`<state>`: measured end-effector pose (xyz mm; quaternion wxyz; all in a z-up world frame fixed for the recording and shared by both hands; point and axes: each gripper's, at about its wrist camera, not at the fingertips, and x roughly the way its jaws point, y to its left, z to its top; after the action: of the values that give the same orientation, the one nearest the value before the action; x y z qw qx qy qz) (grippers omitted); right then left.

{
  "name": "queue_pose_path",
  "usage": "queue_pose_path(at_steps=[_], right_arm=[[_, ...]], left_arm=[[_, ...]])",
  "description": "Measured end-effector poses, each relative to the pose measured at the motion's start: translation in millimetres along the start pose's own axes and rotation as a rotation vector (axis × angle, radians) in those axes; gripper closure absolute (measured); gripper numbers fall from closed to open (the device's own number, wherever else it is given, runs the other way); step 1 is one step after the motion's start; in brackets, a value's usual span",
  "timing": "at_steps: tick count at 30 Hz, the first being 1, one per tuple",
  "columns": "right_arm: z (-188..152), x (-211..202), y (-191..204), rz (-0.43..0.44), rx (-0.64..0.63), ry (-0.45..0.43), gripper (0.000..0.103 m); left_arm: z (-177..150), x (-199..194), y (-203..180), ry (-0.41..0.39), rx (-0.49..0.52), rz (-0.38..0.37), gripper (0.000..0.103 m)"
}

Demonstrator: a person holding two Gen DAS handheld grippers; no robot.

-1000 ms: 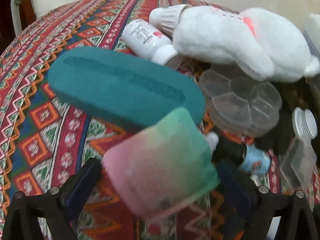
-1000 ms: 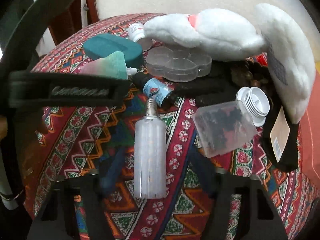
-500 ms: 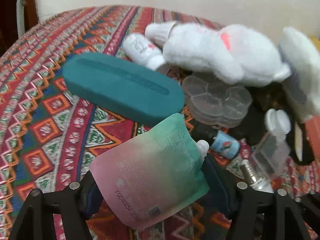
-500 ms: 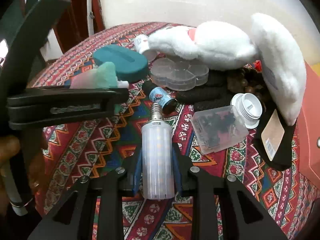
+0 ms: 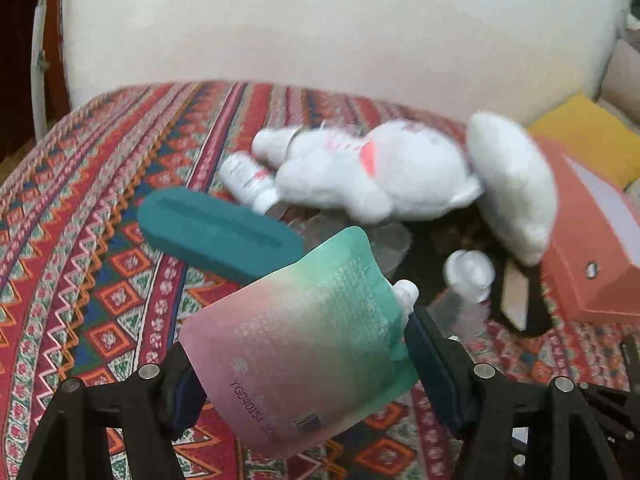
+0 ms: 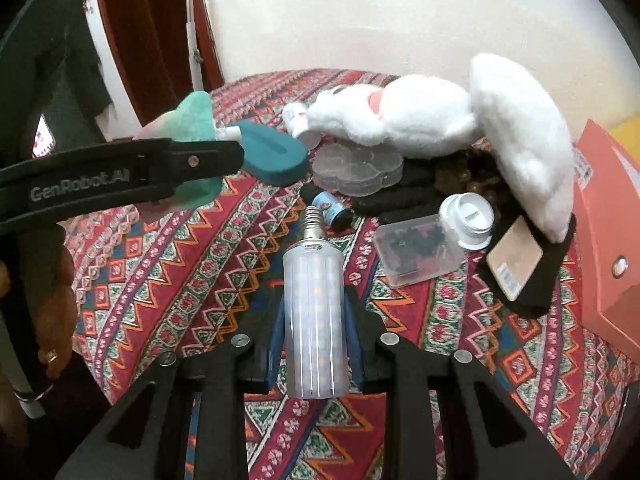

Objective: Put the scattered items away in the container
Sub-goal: 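Carry the pouch and bulb to the pink box and release both inside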

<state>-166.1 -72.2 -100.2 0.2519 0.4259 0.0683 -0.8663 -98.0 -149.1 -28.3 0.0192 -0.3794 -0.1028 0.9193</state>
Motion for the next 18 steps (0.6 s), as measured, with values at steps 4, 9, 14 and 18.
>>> queue_pose_path(at_steps=[4,9,14,18], right_arm=[[4,-18,-11,0.015,0.038,-0.039,0.075],[6,-42,-27,0.025,0.078,-0.090,0.075],[5,-71,-45,0.014,0.107,-0.149,0.075],[1,-90,-60,0.003,0.130,-0.185,0.075]], left_arm=[[4,-17,-9,-0.035,0.014,-0.017,0.028],[8,-36,-25,-0.071,0.032,-0.046,0.028],[10,-44,-47,-0.086,0.065,-0.070,0.028],[9,-45,-66,-0.086,0.088,-0.082,0.028]])
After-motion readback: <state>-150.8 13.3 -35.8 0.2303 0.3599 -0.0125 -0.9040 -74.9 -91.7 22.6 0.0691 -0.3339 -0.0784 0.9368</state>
